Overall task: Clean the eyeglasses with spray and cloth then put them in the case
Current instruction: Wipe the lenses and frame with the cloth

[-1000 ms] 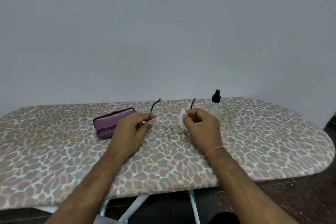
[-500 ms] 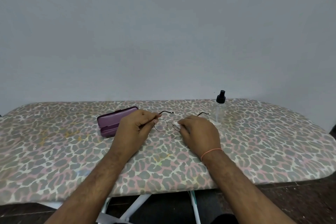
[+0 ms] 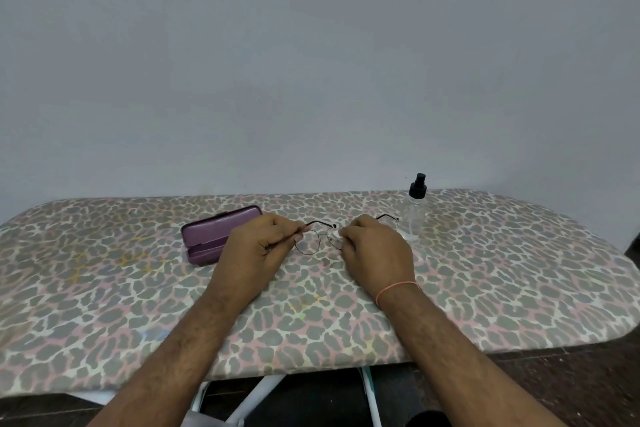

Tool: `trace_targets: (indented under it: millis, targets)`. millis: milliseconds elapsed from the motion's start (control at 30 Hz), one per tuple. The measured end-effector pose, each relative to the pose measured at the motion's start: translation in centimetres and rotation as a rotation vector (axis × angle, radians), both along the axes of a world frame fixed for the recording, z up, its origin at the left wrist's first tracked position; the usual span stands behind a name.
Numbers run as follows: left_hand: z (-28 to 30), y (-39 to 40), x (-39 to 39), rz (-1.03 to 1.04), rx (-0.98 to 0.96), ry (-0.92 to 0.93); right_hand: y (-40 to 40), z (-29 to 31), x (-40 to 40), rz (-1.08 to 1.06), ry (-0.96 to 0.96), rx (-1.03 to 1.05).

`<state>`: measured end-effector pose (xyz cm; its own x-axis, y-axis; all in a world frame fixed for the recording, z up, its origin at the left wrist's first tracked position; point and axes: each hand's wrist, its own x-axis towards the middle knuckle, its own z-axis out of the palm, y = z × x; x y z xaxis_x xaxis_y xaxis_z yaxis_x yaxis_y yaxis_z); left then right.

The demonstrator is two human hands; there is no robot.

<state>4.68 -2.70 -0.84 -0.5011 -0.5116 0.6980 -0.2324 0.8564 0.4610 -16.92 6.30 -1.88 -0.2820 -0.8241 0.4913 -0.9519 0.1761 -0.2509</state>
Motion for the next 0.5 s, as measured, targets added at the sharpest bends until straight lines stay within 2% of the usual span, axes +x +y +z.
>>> trace_targets:
  millis: [200, 367, 500]
  targets:
    - [0.13, 0.04, -0.02, 0.004, 0.008, 0.009, -0.32, -0.16, 0.29, 0.092, 0.004, -0.026]
    - [0.19, 0.06, -0.03, 0.009, 0.012, 0.014, -0.27, -0.01, 0.09, -0.013, -0.010, 0.009]
    - [0.04, -0.06, 0.02, -0.019, -0.015, -0.012, -0.57, -0.04, -0.05, -0.011, 0.003, 0.023]
